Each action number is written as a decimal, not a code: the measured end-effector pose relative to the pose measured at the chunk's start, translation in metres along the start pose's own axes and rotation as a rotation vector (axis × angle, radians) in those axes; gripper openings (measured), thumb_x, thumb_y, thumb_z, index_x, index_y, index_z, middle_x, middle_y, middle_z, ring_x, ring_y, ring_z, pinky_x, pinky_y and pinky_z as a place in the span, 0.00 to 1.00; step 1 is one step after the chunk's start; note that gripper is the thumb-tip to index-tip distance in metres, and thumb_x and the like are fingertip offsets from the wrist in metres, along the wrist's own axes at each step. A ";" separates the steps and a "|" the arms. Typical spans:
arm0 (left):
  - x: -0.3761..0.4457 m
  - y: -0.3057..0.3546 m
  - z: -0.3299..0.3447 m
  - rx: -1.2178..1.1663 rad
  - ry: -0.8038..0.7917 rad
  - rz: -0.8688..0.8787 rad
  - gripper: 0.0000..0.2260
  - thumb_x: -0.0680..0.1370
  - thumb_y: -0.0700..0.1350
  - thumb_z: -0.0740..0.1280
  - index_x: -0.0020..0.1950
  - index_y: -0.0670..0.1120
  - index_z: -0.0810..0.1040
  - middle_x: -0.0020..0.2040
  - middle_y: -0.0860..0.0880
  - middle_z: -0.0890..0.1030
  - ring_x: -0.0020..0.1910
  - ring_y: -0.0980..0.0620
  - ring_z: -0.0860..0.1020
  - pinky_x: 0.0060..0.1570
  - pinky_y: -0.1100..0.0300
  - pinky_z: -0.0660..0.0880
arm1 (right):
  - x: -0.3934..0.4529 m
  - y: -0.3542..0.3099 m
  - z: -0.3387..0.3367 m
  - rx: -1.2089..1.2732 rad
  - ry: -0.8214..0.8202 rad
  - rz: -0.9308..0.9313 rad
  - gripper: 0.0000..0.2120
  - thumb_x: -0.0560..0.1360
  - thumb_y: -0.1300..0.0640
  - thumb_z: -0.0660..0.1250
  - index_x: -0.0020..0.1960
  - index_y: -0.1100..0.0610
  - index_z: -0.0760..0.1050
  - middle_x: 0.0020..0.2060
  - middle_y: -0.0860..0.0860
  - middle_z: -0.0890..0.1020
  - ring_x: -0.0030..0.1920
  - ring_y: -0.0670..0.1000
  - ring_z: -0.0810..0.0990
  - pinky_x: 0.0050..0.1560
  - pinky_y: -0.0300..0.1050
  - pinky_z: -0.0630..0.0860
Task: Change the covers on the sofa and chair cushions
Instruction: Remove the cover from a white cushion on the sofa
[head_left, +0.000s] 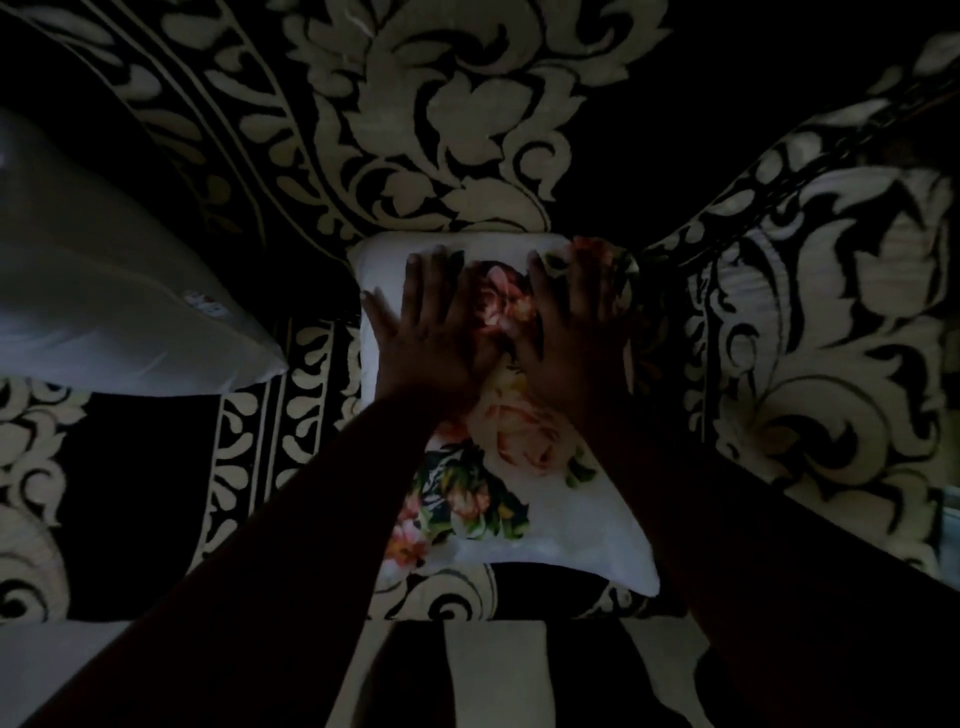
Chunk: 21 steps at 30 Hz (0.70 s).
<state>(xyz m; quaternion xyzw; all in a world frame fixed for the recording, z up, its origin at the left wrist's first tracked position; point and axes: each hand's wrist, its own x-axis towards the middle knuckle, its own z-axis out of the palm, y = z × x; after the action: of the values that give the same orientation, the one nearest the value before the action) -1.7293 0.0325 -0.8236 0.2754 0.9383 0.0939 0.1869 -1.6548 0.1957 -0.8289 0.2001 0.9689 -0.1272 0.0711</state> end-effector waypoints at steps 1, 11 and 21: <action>0.007 -0.002 0.006 0.019 -0.010 -0.019 0.36 0.80 0.68 0.44 0.84 0.53 0.42 0.83 0.46 0.39 0.82 0.44 0.37 0.72 0.25 0.42 | 0.005 -0.002 0.008 -0.016 -0.022 0.018 0.35 0.79 0.29 0.45 0.82 0.43 0.52 0.82 0.55 0.49 0.81 0.64 0.46 0.69 0.79 0.52; 0.025 -0.013 0.046 0.108 -0.012 -0.046 0.36 0.81 0.68 0.48 0.84 0.52 0.42 0.84 0.45 0.41 0.82 0.44 0.40 0.70 0.23 0.44 | 0.021 0.004 0.049 -0.080 -0.068 0.063 0.37 0.77 0.27 0.48 0.82 0.41 0.49 0.82 0.56 0.48 0.80 0.66 0.43 0.69 0.80 0.45; -0.069 0.009 0.010 -0.011 0.159 0.085 0.29 0.85 0.56 0.58 0.83 0.46 0.54 0.83 0.42 0.51 0.82 0.42 0.48 0.75 0.31 0.48 | -0.061 -0.021 -0.008 -0.034 0.063 -0.048 0.25 0.85 0.43 0.51 0.81 0.44 0.58 0.81 0.55 0.57 0.81 0.61 0.52 0.72 0.74 0.56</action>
<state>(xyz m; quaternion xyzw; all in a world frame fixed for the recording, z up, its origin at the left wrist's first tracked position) -1.6668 0.0031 -0.8099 0.3056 0.9371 0.1283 0.1093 -1.6083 0.1570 -0.8054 0.1796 0.9771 -0.1062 0.0410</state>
